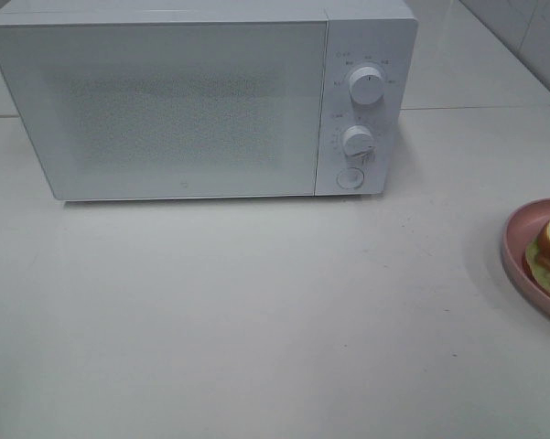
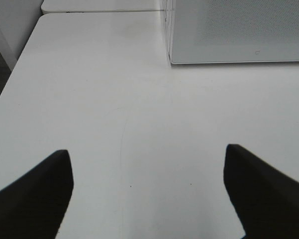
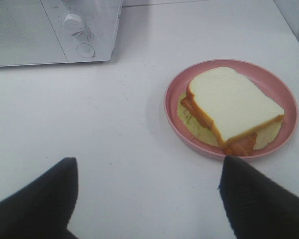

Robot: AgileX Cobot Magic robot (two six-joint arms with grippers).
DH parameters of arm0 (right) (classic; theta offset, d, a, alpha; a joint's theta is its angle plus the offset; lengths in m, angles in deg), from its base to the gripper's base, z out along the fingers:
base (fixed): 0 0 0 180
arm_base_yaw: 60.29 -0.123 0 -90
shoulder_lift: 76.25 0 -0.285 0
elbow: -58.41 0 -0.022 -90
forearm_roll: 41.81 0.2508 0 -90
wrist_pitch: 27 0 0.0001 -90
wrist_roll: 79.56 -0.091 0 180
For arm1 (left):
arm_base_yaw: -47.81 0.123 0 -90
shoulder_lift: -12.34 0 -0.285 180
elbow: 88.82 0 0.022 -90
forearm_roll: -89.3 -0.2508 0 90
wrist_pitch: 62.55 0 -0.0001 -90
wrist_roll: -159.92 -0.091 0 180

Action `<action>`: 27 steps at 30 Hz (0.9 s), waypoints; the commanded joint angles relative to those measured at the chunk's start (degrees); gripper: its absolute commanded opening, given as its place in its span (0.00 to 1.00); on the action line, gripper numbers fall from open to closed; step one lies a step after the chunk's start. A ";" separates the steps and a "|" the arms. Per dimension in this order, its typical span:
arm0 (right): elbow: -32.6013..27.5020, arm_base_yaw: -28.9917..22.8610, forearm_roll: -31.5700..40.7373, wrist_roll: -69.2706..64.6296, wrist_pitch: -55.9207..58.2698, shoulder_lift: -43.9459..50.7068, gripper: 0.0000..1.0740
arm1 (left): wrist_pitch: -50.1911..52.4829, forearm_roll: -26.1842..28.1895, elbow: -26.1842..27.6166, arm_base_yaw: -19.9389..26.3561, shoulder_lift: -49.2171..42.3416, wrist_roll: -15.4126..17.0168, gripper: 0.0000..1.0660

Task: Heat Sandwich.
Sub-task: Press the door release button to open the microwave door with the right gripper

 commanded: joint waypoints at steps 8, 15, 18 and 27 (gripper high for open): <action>-0.11 0.06 -0.46 -0.29 -0.40 1.55 0.71 | 0.80 0.00 -0.17 0.00 -1.26 0.06 0.72; -0.11 0.06 -0.46 -0.29 -0.40 1.55 0.71 | 0.80 0.00 -0.17 0.00 -1.26 0.06 0.72; -0.11 0.06 -0.46 -0.29 -0.40 1.55 0.71 | 0.80 0.00 -0.17 0.00 -1.26 0.06 0.72; -0.11 0.06 -0.46 -0.29 -0.40 1.55 0.71 | 0.80 0.00 -0.17 0.00 -1.26 0.06 0.72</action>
